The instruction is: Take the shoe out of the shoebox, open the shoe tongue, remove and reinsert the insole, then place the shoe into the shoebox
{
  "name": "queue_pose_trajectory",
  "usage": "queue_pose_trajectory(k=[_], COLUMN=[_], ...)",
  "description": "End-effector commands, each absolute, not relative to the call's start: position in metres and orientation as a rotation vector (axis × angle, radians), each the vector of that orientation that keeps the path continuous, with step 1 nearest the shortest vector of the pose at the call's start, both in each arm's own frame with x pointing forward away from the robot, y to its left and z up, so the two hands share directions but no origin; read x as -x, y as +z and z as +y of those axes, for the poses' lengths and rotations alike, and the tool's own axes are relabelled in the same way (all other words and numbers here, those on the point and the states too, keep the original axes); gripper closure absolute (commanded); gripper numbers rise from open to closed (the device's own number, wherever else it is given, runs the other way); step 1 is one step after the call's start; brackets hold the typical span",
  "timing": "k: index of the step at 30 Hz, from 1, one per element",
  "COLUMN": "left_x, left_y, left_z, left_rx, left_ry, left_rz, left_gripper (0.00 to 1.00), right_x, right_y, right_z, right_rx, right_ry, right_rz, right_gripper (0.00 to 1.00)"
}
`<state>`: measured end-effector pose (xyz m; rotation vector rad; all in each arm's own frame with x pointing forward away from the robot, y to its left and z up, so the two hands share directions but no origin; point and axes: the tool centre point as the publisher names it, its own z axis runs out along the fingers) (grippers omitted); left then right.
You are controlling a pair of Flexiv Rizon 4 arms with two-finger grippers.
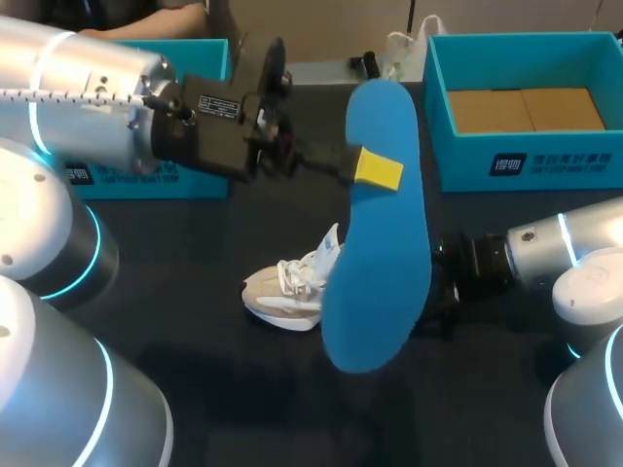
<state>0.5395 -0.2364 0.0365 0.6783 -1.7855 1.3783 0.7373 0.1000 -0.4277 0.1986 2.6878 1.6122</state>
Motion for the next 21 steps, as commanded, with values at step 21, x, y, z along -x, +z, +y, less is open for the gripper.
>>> queue_pose_trajectory(k=[21], left_x=[-0.552], left_y=[0.037], left_z=[-0.243], left_rx=[-0.664], left_ry=[1.325], left_rz=[-1.822], left_gripper=[1.0], right_x=[-0.731], right_y=[-0.408], right_z=[0.085], right_rx=[-0.226], right_ry=[1.459], right_rz=[2.775], right_gripper=[0.0])
